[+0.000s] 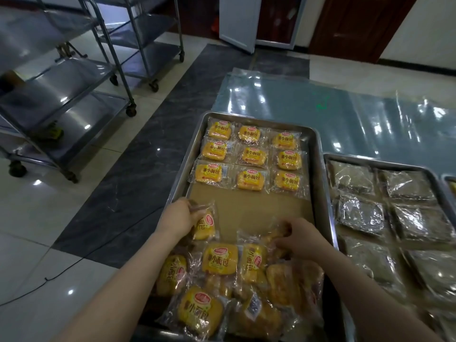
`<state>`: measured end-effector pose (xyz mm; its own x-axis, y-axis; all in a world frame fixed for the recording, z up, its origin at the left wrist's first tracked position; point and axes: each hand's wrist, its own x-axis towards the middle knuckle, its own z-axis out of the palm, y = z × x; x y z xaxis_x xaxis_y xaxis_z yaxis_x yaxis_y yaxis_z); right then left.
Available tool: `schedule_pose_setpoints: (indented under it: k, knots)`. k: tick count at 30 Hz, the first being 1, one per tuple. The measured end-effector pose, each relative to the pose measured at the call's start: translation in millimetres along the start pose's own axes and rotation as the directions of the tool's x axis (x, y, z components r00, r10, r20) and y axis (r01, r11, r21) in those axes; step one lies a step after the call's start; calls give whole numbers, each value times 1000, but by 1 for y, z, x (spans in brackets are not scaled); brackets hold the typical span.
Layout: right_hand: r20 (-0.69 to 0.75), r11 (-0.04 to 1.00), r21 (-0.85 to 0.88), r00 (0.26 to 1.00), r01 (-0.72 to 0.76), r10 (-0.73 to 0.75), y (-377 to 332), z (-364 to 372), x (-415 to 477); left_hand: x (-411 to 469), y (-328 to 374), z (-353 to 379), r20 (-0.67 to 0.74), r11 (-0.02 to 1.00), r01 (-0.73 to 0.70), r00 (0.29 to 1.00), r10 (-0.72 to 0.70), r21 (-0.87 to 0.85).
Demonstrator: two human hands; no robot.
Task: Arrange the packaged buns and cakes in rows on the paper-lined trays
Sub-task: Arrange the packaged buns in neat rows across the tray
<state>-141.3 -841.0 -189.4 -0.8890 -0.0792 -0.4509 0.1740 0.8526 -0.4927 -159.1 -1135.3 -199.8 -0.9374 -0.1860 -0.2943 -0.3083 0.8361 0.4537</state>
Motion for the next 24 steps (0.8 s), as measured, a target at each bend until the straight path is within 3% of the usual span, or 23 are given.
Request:
schedule_pose_setpoints:
  k: [6,8,10,12,15,17,19,24]
  knots:
    - [-159,944,330,984,-24,81,5,-6,-3,-11,-4,-1,-144,973,108,980,-139,-203]
    - [-221,909,416,966,-29,132,6,-8,-3,-16,-4,-1,-230,989,67,968,-96,-134]
    - [-258,893,449,953,-28,160,7,-11,-3,-23,-2,-4,-306,995,-93,949,75,-44]
    - [-263,890,454,948,-40,177,7,-14,-2,-24,0,-3,-252,935,-347,901,353,70]
    - [-239,875,482,952,-53,189,7,-17,1,-19,-2,1,43,772,-599,795,605,213]
    - [-218,860,508,959,-48,181,6,-20,2,-13,-7,8,214,704,-646,763,610,295]
    - [-214,848,528,960,-44,182,7,-23,3,-8,-14,17,274,684,-635,772,573,360]
    - [-284,834,551,932,-36,228,15,-23,0,-2,-7,38,94,837,-432,899,427,334]
